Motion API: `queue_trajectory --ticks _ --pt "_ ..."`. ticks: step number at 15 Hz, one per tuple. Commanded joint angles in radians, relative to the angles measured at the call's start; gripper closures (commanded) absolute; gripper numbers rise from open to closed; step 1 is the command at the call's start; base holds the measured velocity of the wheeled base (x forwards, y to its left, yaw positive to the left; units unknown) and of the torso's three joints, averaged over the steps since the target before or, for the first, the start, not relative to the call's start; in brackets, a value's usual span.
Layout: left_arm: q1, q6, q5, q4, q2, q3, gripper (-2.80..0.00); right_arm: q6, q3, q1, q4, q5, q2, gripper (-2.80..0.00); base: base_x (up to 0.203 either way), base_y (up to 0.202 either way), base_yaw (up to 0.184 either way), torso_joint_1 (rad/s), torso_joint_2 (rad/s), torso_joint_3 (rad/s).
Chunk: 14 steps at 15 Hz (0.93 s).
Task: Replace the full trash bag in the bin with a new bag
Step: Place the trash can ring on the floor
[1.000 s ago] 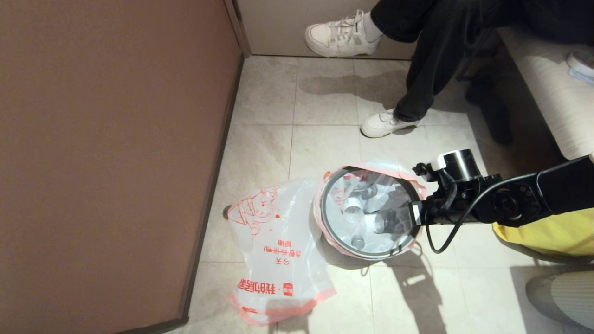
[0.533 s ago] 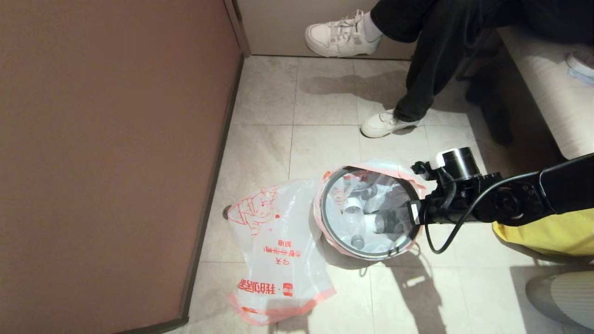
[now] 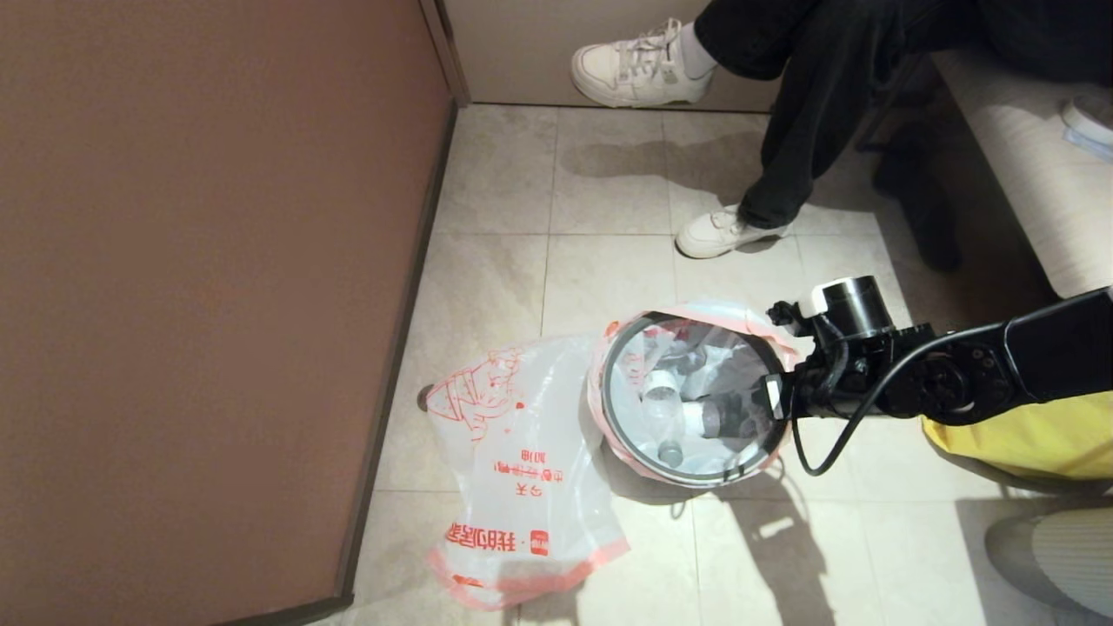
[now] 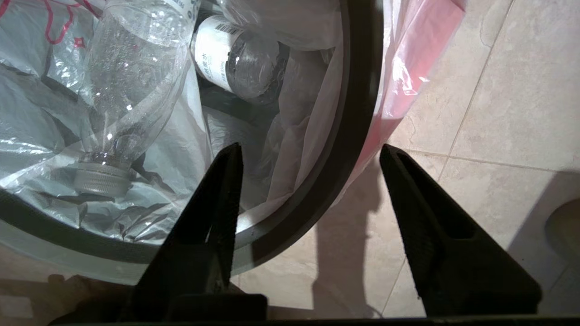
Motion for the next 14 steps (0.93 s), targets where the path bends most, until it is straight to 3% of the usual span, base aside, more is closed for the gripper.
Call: queue_trajectory --ticks 1,8,9,14 --pt "0.000 0.000 0.000 0.000 0.001 0.000 0.00 0.001 -0.025 -0.009 -0.001 -0.002 0.035 -2.80 0.000 0.000 0.000 0.000 0.00 0.000" --pt "0.000 0.000 0.000 0.000 0.001 0.000 0.00 -0.001 -0.063 -0.025 -0.015 -0.001 0.090 -2.80 0.000 0.000 0.000 0.000 0.00 0.000" --pt "0.000 0.000 0.000 0.000 0.001 0.000 0.00 -0.001 -0.063 -0.024 -0.039 0.000 0.092 0.00 0.000 0.000 0.000 0.000 0.00 0.000" --pt "0.000 0.000 0.000 0.000 0.001 0.000 0.00 -0.002 -0.060 -0.022 -0.050 -0.002 0.071 0.00 0.000 0.000 0.000 0.000 0.00 0.000"
